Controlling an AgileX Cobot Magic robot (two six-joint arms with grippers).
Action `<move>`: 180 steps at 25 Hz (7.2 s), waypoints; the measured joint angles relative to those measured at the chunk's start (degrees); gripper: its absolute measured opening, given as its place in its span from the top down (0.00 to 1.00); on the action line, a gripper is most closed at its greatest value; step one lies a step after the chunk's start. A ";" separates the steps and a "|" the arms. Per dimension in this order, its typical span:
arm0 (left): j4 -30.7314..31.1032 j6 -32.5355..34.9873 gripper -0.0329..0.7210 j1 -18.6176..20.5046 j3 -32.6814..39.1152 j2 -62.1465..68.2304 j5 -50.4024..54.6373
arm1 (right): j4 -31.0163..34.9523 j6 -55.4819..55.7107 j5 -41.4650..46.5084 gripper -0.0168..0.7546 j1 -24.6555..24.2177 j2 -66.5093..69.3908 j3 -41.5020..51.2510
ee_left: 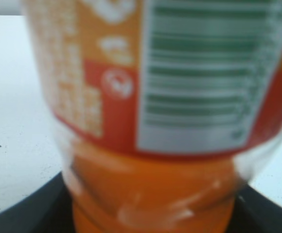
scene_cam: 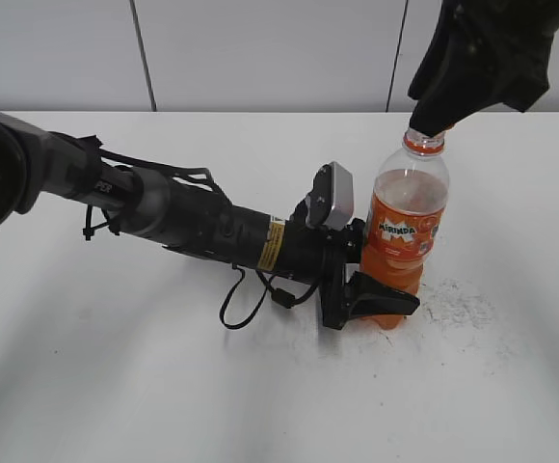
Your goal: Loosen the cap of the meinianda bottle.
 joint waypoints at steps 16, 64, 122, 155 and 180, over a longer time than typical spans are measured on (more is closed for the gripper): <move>0.02 0.00 0.28 0.00 0.00 0.00 0.00 | -1.44 29.83 -0.19 0.63 -10.99 -4.25 2.11; 2.68 -1.73 0.09 0.45 0.47 0.57 2.86 | 21.16 31.92 -51.83 0.25 -16.53 5.86 46.41; -54.50 10.43 0.20 -3.35 22.97 -68.65 112.79 | 12.48 36.49 -14.15 0.25 -16.53 -35.31 46.41; -69.40 27.91 0.23 -3.55 54.08 -132.90 122.73 | -10.33 52.63 -7.14 0.25 -16.53 -84.01 61.95; -69.46 27.96 0.27 20.93 54.08 -136.28 121.95 | -10.07 52.73 -7.27 0.25 -16.53 -86.15 61.95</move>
